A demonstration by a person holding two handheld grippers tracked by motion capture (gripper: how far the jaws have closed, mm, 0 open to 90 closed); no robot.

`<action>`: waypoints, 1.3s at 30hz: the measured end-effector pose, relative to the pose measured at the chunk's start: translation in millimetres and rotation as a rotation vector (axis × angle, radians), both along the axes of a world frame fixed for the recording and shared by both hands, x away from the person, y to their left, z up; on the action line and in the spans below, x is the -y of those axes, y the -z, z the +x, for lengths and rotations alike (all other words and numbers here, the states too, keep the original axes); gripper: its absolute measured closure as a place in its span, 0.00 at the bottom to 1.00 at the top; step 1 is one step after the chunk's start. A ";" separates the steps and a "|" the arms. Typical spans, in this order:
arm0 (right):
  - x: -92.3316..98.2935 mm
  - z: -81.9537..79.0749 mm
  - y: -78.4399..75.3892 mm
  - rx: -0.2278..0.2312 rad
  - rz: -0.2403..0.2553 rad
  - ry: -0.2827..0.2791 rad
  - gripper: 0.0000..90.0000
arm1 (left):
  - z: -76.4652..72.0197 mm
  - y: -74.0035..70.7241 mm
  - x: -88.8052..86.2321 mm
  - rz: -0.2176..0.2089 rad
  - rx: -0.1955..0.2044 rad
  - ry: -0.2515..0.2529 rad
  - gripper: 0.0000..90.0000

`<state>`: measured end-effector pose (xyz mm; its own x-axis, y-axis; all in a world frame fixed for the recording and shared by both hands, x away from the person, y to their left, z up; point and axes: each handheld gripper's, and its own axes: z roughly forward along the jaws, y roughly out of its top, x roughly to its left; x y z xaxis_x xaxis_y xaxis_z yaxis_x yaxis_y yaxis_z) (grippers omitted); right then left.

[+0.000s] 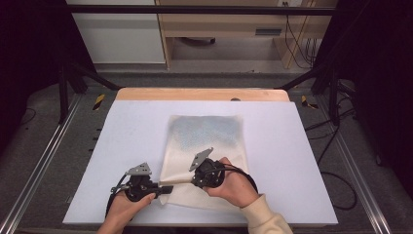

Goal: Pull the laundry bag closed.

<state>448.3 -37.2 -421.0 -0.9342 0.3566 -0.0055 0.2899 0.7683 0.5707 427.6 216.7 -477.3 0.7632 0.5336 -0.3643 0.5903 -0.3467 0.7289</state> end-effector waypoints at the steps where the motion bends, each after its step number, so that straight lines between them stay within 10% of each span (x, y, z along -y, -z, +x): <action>1: 0.9 0.1 -0.3 0.002 -0.001 -0.001 0.91 | 0.1 0.0 -0.1 -0.001 0.000 0.000 0.93; 39: 15.6 -1.0 -2.1 -0.003 0.004 0.015 0.91 | -0.1 0.3 0.9 -0.002 -0.003 0.007 0.93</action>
<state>447.4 -52.8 -418.9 -0.9288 0.3706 -0.0012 0.3031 0.7616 0.5728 427.5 215.8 -477.6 0.7659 0.5274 -0.3677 0.5901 -0.3495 0.7278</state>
